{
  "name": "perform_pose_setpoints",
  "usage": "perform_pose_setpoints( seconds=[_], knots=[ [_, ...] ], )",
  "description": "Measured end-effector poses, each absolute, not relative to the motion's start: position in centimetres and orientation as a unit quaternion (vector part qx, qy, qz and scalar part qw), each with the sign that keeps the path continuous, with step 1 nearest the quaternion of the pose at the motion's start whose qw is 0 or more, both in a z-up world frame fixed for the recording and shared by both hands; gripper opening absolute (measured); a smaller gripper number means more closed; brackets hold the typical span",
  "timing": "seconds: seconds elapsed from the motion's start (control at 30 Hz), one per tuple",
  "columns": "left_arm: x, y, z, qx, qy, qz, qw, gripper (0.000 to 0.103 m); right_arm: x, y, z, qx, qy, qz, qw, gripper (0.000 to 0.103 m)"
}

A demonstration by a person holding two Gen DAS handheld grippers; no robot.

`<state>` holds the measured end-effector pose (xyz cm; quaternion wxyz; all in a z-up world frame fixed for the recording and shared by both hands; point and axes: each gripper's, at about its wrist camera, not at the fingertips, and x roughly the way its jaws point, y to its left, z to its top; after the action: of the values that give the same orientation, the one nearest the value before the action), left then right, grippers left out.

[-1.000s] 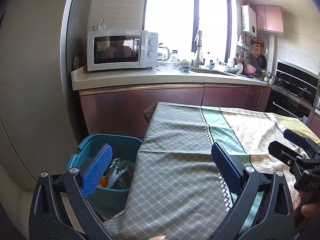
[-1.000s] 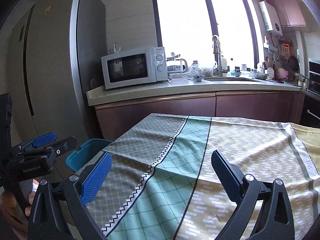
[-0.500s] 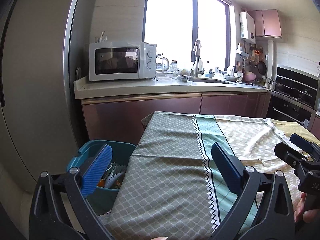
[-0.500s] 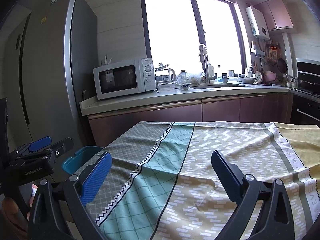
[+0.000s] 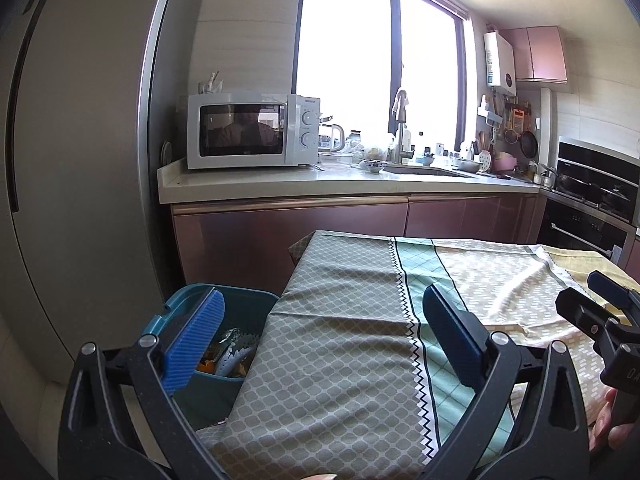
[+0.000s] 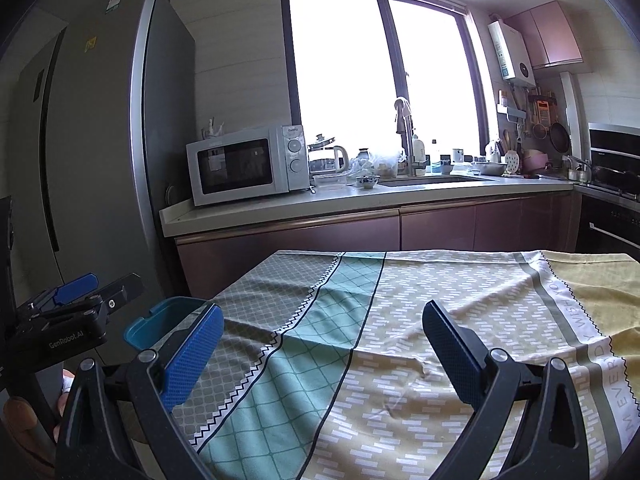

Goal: Collect trash

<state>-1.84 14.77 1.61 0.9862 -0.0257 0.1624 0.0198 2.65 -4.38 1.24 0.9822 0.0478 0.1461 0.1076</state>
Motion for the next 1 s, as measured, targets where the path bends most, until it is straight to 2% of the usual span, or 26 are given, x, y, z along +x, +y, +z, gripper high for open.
perform_pose_setpoints(
  seconds=[1.0],
  knots=[
    [-2.45,14.55,1.96,-0.019,0.147,0.033,0.988,0.098,2.38,-4.65,1.41,0.049,0.144,0.100,0.983,0.096]
  ],
)
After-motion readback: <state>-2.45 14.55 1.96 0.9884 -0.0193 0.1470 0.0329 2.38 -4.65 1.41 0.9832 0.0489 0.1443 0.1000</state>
